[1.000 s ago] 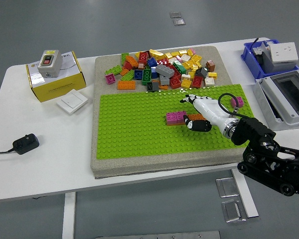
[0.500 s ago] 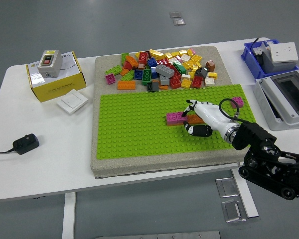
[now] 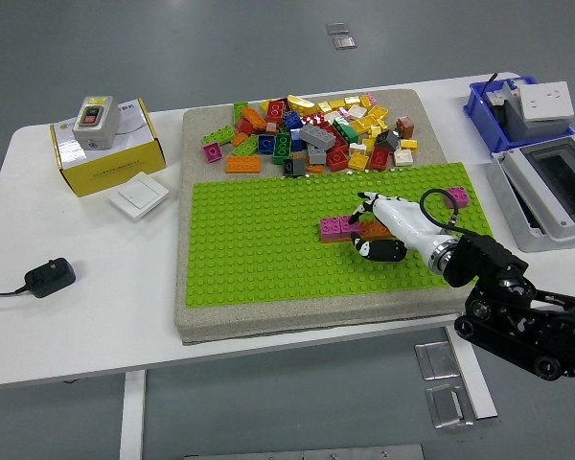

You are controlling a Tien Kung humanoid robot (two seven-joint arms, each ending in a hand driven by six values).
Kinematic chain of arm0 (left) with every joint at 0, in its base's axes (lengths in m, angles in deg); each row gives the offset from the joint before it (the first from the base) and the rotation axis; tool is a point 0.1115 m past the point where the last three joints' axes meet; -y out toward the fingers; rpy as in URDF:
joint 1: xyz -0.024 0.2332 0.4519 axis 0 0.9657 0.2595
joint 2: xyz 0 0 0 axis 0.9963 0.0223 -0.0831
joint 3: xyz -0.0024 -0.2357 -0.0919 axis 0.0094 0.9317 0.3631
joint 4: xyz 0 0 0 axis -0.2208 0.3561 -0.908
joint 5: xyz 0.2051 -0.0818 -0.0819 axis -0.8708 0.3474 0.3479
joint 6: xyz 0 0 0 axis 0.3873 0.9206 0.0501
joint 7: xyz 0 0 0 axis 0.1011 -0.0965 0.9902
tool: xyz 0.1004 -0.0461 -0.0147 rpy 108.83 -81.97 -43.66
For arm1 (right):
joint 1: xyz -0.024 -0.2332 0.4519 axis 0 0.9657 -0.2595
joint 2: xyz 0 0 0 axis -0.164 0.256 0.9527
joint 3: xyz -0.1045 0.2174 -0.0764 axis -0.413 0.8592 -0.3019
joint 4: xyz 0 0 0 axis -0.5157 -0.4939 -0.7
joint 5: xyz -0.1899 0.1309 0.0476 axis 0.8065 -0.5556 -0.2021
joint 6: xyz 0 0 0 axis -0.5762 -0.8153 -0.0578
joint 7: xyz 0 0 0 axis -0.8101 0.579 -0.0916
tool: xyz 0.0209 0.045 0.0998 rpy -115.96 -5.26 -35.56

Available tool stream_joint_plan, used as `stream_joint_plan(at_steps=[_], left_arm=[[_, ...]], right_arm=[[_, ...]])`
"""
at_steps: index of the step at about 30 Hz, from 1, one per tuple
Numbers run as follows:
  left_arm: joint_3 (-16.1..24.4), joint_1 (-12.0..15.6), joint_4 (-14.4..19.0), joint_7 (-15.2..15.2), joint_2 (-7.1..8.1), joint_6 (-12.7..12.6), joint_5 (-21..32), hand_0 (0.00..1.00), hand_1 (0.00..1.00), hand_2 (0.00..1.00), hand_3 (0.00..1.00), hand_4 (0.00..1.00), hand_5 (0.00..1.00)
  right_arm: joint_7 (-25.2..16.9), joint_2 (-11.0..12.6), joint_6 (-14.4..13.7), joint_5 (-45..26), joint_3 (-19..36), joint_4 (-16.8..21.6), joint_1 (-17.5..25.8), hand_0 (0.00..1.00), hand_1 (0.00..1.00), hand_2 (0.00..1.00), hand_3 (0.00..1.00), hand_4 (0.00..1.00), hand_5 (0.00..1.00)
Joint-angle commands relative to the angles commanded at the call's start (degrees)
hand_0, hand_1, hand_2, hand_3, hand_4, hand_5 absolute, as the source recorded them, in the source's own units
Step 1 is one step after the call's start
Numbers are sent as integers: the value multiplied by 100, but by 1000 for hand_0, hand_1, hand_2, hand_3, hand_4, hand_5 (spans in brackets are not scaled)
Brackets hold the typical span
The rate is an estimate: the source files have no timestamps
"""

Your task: Pick up the brick,pile it on top of brick,press brick,pick up the brick,pile it on top of brick,press brick

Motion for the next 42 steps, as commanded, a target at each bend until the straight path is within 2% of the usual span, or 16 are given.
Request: stream_joint_plan(at_steps=[8, 24, 34, 42], left_arm=[[7, -13, 0, -2, -5, 4, -12, 665, 664, 655, 644, 359, 581], [0, -8, 0, 0, -11, 3, 2, 665, 664, 655, 645, 359, 583], [-33, -7, 0, -6, -13, -3, 45, 665, 664, 655, 645, 360, 584], [-26, 10, 0, 1, -11, -6, 49, 665, 664, 655, 645, 361, 584]], right_arm=[[50, -148, 54, 94, -19, -302, -37, 943, 939, 987, 654, 526, 410], [45, -223, 80, 90, -56, -620, 4, 946, 938, 987, 653, 526, 412], [36, -205, 77, 61, -86, -606, 6, 947, 939, 987, 652, 526, 415], [-114, -124, 21, -183, 151, -416, -11, 947, 938, 984, 652, 526, 416]])
